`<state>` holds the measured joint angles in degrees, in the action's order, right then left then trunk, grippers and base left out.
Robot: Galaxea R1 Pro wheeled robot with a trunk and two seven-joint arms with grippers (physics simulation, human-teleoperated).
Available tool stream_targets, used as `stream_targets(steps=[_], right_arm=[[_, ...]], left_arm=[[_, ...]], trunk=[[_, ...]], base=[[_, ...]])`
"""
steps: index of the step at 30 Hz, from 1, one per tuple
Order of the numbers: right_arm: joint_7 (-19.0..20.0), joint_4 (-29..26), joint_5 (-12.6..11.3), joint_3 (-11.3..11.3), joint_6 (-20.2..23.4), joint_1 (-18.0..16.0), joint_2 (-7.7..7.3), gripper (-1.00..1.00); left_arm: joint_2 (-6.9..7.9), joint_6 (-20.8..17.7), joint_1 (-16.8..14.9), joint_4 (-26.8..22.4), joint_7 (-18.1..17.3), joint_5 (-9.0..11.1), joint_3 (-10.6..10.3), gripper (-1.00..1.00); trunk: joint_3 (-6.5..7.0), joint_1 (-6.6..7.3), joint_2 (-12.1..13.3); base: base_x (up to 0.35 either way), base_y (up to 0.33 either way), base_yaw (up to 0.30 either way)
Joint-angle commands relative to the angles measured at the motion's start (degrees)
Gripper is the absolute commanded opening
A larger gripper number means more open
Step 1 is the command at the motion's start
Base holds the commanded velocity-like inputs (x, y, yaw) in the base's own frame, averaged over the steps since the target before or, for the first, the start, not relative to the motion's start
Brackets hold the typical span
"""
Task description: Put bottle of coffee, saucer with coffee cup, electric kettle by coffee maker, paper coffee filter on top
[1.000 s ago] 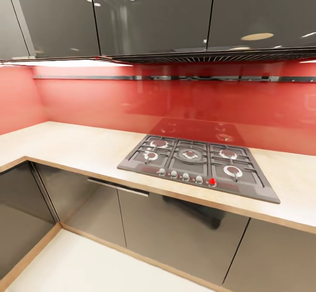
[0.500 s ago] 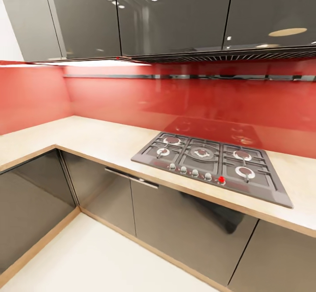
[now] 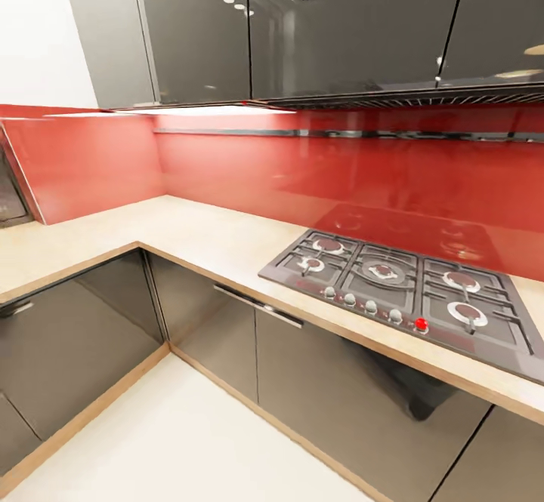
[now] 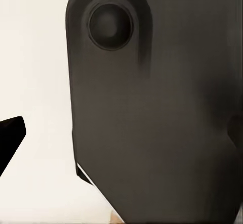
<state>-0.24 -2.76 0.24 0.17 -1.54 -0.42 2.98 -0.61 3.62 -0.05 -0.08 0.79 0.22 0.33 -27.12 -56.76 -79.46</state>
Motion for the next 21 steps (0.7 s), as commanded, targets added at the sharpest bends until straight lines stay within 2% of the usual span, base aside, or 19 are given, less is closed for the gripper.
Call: stream_targets(steps=[1, 21], right_arm=[[-0.02, 0.03, 0.02, 0.01, -0.18, -0.02, 0.0, 1.0], [-0.02, 0.03, 0.02, 0.01, -0.13, -0.02, 0.06, 1.0]], left_arm=[[-0.01, 0.16, 0.0, -0.01, 0.08, 0.03, 0.02, 1.0], [-0.03, 0.16, -0.04, -0.09, 0.09, 0.05, 0.11, 1.0]], trunk=[[0.12, 0.23, 0.39], [3.19, 4.62, 8.41]], base=[[0.0, 0.0, 0.272], [0.0, 0.0, 0.272]])
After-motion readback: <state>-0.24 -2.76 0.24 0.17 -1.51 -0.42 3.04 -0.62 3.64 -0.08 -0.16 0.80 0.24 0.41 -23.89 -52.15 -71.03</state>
